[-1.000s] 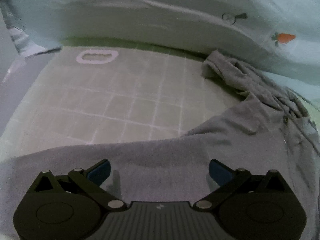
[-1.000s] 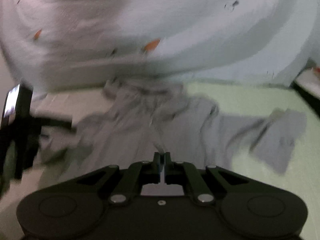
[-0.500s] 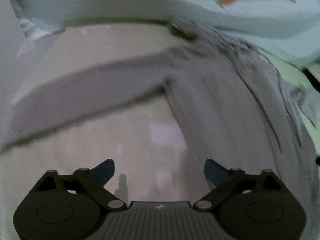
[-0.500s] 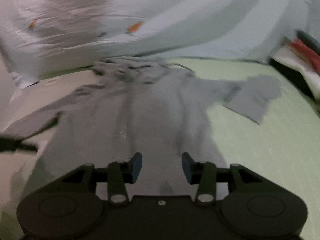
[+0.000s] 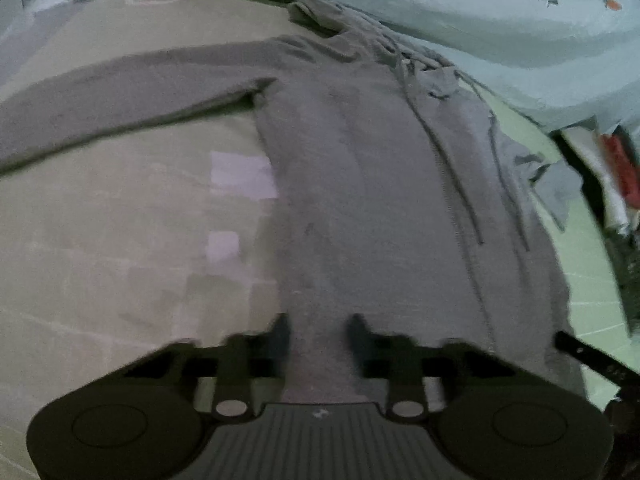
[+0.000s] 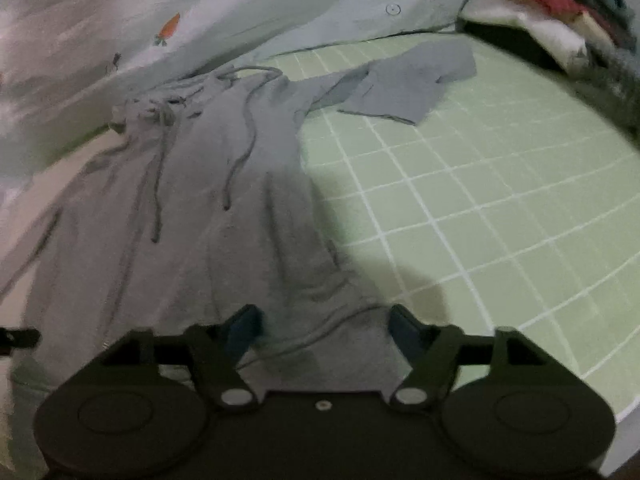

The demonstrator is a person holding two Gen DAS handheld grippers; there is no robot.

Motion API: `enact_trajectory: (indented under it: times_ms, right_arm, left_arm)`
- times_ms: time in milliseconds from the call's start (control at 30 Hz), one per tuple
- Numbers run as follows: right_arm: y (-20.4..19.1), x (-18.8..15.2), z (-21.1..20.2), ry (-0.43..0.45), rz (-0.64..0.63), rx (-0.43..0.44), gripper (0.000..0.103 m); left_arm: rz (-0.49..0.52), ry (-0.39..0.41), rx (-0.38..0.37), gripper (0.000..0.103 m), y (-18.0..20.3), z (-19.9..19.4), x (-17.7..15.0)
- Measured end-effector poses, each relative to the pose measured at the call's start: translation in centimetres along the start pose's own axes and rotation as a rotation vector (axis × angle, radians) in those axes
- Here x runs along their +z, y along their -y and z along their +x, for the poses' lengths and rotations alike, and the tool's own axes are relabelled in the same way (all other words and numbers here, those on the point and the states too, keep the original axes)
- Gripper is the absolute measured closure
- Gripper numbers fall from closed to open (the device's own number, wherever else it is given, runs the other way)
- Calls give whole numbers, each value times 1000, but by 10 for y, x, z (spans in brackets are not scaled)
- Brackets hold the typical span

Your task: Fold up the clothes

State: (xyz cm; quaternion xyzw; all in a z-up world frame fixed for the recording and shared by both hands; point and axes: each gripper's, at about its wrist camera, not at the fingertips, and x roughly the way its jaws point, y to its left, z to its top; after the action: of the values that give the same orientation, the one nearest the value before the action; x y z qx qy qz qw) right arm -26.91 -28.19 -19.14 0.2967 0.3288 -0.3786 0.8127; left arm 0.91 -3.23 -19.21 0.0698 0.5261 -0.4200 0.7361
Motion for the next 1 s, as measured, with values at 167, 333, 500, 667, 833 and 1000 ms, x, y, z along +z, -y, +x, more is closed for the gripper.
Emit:
enact_trajectory:
  times_ms: [167, 333, 500, 667, 833, 1000]
  right_arm:
    - [8, 7, -27, 30, 157, 195, 93]
    - [34, 6, -72, 169, 434, 376, 93]
    - [3, -9, -46, -34, 175, 47, 86]
    - [-29, -18, -44, 10, 38, -90, 30]
    - [-22, -9, -41, 63, -5, -108, 0]
    - [4, 5, -38, 105, -13, -115, 0]
  left_arm:
    - [-8, 74, -74, 96, 1, -29, 7]
    - [-49, 149, -138, 94, -12, -74, 22]
    - [16, 19, 79, 84, -20, -40, 10]
    - [80, 40, 134, 34, -19, -36, 14]
    - [103, 76, 184, 20, -4, -35, 25]
    - [127, 72, 205, 17, 25, -21, 34]
